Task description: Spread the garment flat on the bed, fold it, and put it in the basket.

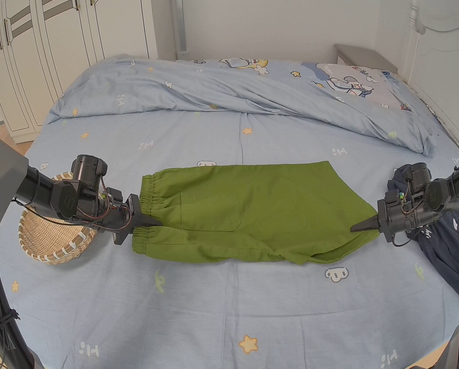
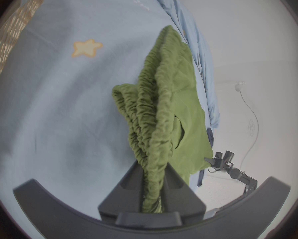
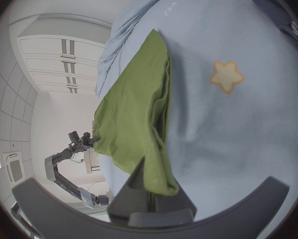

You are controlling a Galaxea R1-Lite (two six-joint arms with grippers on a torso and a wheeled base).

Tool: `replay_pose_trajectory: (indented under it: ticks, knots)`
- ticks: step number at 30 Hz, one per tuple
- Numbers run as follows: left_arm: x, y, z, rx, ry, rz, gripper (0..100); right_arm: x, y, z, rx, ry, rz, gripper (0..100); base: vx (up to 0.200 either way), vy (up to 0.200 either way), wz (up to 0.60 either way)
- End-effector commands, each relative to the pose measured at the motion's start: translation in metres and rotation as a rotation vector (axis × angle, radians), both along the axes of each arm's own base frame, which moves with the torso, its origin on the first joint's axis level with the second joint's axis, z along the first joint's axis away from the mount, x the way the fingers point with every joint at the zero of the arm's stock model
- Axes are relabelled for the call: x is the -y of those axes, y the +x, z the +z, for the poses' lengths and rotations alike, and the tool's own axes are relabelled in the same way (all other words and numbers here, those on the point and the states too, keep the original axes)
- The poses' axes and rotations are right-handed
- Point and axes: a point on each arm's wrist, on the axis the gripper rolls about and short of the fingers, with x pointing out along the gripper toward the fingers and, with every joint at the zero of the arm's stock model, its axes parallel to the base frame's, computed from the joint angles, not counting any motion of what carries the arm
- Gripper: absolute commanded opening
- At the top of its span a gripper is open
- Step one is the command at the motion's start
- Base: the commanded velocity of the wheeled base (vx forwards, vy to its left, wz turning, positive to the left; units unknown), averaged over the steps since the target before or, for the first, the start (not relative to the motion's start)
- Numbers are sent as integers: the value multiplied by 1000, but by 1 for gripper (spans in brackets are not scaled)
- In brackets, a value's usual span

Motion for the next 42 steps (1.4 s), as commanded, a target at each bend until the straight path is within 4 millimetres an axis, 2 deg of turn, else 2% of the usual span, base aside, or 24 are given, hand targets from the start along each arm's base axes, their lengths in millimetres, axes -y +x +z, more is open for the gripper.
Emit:
replay_pose_trajectory:
  ticks: [1, 5, 11, 15, 18, 22, 29, 35, 36, 37, 42]
  knots:
    - [5, -22, 21, 6, -32, -64, 0, 8, -30, 12, 15, -7, -24, 0, 0, 0, 0]
    - [12, -39, 21, -14, -19, -102, 0, 13, -47, 5, 13, -30, -18, 0, 0, 0, 0]
    - [8, -66, 9, -43, 12, -138, 0, 20, -73, -5, -22, -61, 0, 0, 0, 0, 0]
    - [7, -87, 4, -65, 24, -159, 0, 26, -99, -14, -37, -87, 17, 0, 0, 0, 0]
    - [6, -96, 1, -77, 28, -170, 0, 25, -114, -18, -44, -91, 24, 0, 0, 0, 0]
    - [5, -102, -7, -87, 42, -190, 0, 23, -129, -19, -45, -91, 25, 0, 0, 0, 0]
    - [3, -103, -10, -66, 60, -216, 0, 13, -152, -22, -55, -91, 49, 0, 0, 0, 0]
    - [3, -107, -13, -65, 74, -229, 0, 7, -159, -28, -83, -89, 72, 0, 0, 0, 0]
    - [3, -107, -14, -68, 74, -229, 0, 7, -159, -29, -85, -89, 72, 100, 0, 0, 0]
    - [2, -108, -14, -70, 76, -226, 100, 7, -160, -29, -86, -87, 73, 100, 0, 0, 0]
    - [1, -110, -16, -80, 74, -224, 100, 8, -161, -29, -88, -87, 65, 100, 0, 0, 0]
